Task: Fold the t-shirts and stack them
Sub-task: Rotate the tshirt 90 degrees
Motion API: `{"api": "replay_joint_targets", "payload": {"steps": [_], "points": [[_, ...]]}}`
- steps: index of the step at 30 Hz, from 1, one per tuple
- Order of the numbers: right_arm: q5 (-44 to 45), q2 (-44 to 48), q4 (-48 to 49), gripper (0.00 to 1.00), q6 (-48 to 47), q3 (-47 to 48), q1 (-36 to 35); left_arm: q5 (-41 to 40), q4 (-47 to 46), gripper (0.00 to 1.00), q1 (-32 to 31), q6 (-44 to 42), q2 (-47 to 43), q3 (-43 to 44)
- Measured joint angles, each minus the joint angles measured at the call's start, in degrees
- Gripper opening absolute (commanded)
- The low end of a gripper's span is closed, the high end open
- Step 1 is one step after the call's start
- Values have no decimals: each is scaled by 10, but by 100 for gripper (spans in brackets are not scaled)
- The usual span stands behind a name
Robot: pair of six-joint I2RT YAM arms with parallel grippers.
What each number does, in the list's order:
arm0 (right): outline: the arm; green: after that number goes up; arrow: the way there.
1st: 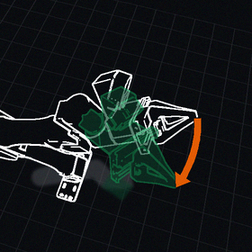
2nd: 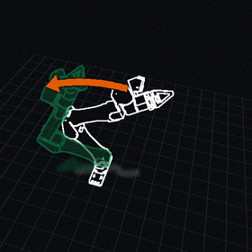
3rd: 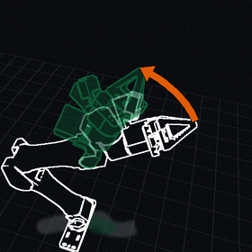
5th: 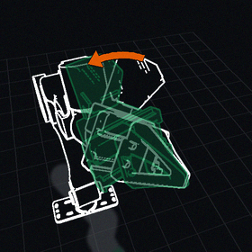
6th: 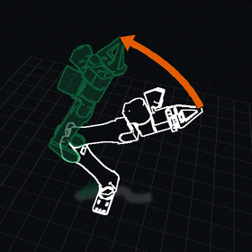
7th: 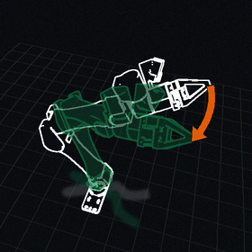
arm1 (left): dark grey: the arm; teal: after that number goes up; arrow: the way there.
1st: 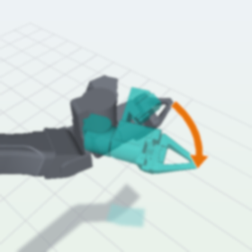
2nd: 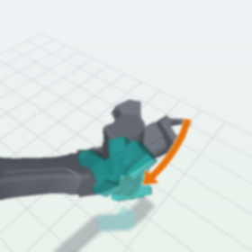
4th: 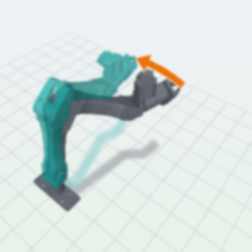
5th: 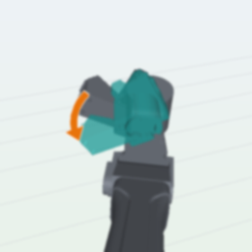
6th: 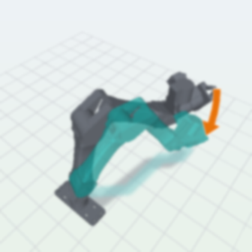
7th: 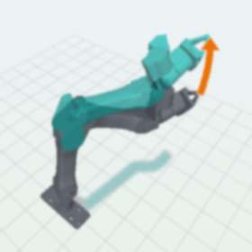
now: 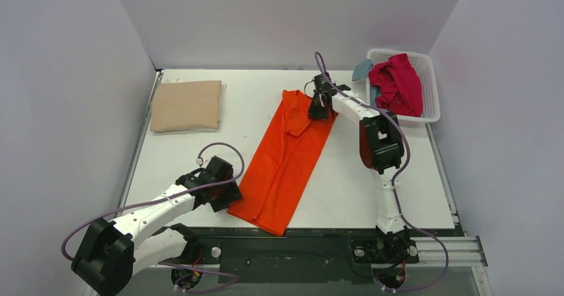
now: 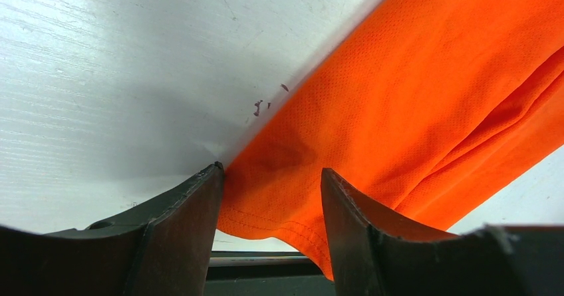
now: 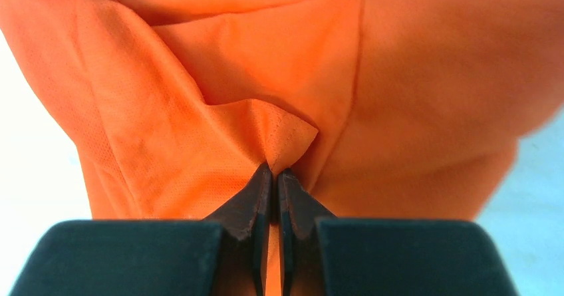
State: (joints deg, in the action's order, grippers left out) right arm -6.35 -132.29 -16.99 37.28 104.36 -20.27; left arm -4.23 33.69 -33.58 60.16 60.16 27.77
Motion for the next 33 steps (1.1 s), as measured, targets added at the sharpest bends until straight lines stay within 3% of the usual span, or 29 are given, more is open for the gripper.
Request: {"api": "replay_joint_targets", "payload": {"steps": [8,19,25,33], "points": [[98,31,-27,0,7,-19,-12,7,4,52,0,-7,-7,-4],[183,15,-124,0,45,-1,-16,50,6,48,-8,-4,-20,-23],[154,-36,-161,0,52,88,-9,76,13,48,-26,7,-25,-23],[30,-155,-150,0,99,279,4,95,-9,47,-79,38,-28,-19]]}}
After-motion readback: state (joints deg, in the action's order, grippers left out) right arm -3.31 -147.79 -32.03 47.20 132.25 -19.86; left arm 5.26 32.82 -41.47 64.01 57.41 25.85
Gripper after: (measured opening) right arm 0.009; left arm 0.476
